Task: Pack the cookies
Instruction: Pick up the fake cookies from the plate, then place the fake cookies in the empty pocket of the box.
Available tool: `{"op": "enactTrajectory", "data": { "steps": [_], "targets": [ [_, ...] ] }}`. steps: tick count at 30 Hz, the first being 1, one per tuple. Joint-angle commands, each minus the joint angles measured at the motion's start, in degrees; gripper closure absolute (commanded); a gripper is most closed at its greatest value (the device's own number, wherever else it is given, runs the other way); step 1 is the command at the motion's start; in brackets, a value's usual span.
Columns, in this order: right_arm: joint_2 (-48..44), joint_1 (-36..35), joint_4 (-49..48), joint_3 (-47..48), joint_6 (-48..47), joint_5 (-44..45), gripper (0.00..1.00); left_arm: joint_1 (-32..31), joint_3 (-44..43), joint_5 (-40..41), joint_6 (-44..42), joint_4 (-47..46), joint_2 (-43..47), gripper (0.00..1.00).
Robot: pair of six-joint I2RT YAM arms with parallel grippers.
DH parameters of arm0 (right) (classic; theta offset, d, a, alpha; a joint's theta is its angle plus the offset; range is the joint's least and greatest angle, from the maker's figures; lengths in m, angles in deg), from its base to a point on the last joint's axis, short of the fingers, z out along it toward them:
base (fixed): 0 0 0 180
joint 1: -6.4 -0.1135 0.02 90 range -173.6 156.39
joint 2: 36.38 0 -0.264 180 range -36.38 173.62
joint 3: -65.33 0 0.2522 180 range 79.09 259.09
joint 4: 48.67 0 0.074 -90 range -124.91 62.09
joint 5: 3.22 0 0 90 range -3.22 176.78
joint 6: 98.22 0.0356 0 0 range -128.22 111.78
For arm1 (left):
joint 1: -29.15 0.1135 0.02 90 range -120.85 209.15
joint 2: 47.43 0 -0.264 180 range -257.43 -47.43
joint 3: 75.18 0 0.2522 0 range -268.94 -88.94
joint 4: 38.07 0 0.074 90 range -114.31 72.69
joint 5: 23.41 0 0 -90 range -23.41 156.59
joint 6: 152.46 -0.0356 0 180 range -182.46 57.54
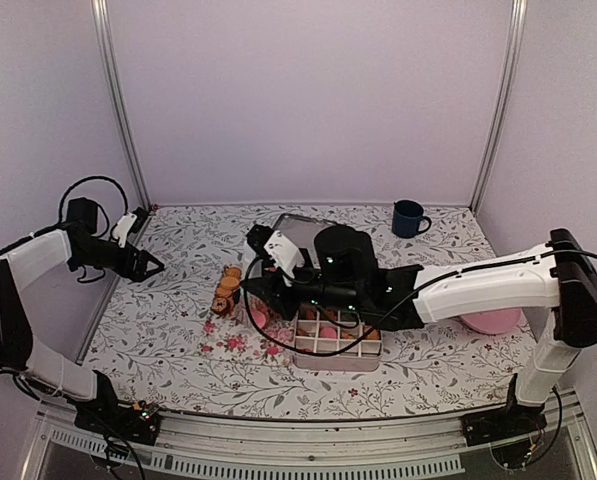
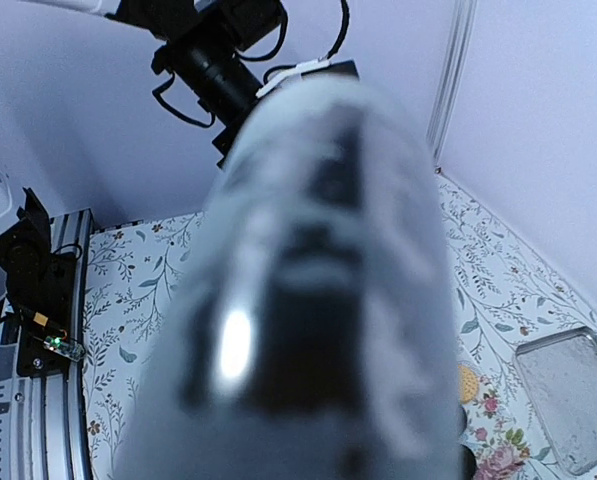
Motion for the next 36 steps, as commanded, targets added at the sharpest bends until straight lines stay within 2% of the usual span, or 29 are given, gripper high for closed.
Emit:
{"op": "enactTrajectory", "data": {
  "steps": [1, 7, 12, 28, 33, 36],
  "targets": [
    [-10.6, 0.2, 0.0, -6.5, 0.2, 4.5, 0.7, -1.1, 0.0, -2.7, -1.2, 2.3, -0.4, 0.01],
    [-22.2, 0.3, 4.8, -15.5, 4.7, 6.9, 0.7, -2.8, 0.5, -3.1, -1.5, 2.3, -0.6, 0.01],
    [-27.6, 0.3, 6.8, -20.5, 9.1, 7.7, 0.7, -4.6, 0.4, -3.4, -1.2, 2.3, -1.1, 0.01],
    [-28.9, 0.4, 9.1, -23.8, 10.2, 10.5, 0.69, -6.4, 0.2, -3.0, -1.5, 2.8, -1.5, 0.01],
    [-28.9, 0.4, 9.7, -24.4, 10.7, 10.4, 0.65, -6.6, 0.3, -3.2, -1.5, 2.9, -1.7, 0.01],
    [-28.9, 0.4, 9.7, -24.3, 10.7, 10.5, 0.58, -6.6, 0.5, -3.1, -1.5, 3.0, -1.5, 0.01]
  ]
}}
